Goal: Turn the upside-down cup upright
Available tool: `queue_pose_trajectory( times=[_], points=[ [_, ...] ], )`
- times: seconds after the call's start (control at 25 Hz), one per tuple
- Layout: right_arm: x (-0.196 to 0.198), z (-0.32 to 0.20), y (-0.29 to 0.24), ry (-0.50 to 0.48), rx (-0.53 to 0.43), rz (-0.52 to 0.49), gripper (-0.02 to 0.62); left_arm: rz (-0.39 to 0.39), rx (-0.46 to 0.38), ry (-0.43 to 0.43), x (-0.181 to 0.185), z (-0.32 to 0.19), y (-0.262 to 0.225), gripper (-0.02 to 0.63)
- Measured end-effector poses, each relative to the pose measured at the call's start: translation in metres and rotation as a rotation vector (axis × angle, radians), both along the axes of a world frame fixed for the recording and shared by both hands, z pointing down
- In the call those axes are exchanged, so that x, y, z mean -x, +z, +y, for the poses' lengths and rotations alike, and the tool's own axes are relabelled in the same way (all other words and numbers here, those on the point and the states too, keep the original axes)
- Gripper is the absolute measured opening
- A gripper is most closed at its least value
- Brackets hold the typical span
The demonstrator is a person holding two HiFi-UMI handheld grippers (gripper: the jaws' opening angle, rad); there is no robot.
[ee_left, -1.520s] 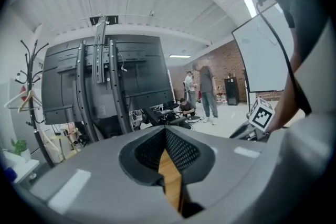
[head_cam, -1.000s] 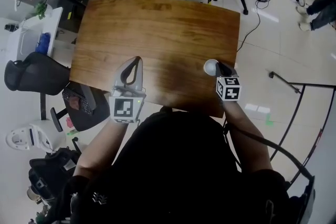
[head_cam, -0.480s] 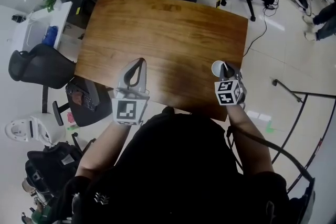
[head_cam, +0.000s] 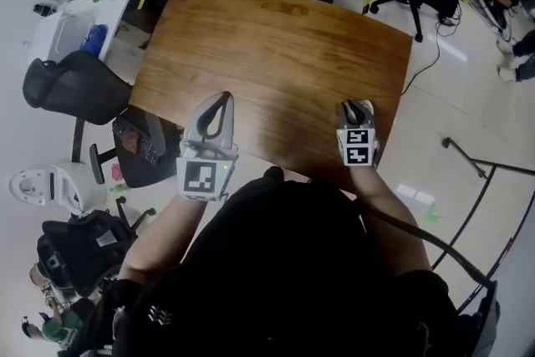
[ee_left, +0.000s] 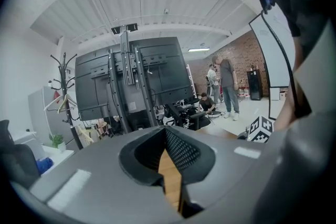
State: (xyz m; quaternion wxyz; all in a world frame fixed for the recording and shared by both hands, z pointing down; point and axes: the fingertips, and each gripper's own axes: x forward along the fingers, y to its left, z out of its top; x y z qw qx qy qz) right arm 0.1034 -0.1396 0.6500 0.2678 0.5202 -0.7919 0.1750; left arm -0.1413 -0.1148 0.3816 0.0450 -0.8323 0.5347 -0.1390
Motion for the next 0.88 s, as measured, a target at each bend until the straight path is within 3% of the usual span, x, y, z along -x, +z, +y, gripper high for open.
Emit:
queue_pose_trajectory(
  times=[0.32,0.48,0.64,0.72,0.88],
  points=[
    [0.003,-0.005,-0.018,-0.017,-0.09,-0.114,0.112,-0.003,-0.009,-0.009,0.003,0.003,-0.007,0.0],
    [-0.04,-0.006,-0.038,0.065,-0.145,-0.161,0.127,0.004,-0.009,-0.007,0.0,-0.002,-0.009,0.0],
    [-0.079,-0.003,-0.011,0.128,0.041,-0.352,0.171,0.01,-0.022,0.009,-0.007,-0.007,-0.012,0.0],
    [-0.078,-0.003,0.002,0.107,0.121,-0.446,0.19,0.007,-0.018,0.02,-0.014,-0.009,-0.009,0.0],
    [-0.062,-0.018,0.008,0.057,0.18,-0.559,0.192,-0.007,-0.009,0.053,-0.027,-0.01,-0.008,0.0]
  ],
)
